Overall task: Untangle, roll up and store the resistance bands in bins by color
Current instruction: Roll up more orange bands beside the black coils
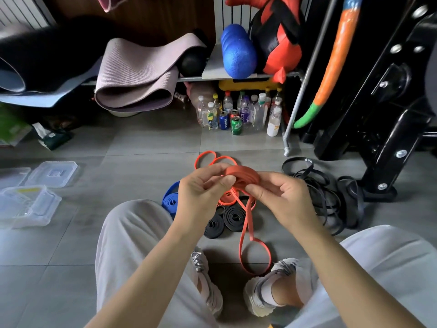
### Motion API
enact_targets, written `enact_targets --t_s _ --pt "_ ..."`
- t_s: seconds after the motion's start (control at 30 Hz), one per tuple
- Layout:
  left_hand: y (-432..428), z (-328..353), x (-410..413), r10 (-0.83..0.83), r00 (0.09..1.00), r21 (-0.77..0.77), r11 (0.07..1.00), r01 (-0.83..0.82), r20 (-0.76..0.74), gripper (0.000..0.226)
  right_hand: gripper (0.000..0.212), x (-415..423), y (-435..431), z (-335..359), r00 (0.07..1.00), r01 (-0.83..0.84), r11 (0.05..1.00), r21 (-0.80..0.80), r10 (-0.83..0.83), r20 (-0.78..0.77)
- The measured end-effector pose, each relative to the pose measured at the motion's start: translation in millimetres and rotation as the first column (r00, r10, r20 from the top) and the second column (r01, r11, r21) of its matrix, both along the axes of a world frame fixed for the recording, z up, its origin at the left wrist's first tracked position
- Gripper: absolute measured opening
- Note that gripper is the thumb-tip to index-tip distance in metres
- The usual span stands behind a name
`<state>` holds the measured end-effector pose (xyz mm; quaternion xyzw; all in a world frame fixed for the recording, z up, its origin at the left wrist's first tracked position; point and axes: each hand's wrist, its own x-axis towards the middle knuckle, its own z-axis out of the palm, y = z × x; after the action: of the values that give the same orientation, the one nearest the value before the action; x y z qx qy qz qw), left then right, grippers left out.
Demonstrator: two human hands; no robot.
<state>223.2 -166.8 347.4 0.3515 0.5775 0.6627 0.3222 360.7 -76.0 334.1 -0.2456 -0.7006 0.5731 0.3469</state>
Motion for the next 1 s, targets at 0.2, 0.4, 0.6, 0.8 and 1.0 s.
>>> enact_targets --t_s 0.2,0.4,0.6,0.8,1.0 --pt "-1 2 -12 -0.165 0.804 -0.302 0.953 -0.018 -0.571 0.026 0.013 4 6 -3 0.964 0.031 0.973 0.23 -0.09 0.252" --pt "7 26 -8 -0.345 0.347 -0.377 0.926 -0.025 -0.872 0.023 0.023 -1 5 8 0.914 -0.048 0.899 0.434 -0.136 0.381" --pt "3 27 -9 -0.176 0.744 -0.313 0.948 -0.047 -0.644 0.03 0.019 6 11 3 0.932 0.01 0.923 0.384 -0.148 0.331" --pt "1 17 -3 -0.034 0.964 -0.173 0.985 -0.013 -0.265 0.03 0.014 7 11 5 0.958 0.015 0.97 0.244 -0.084 0.274" --pt "-1 1 14 -0.072 0.93 -0.001 0.997 0.077 0.361 0.016 0.016 2 2 4 0.999 -0.036 0.995 -0.088 0.037 0.006"
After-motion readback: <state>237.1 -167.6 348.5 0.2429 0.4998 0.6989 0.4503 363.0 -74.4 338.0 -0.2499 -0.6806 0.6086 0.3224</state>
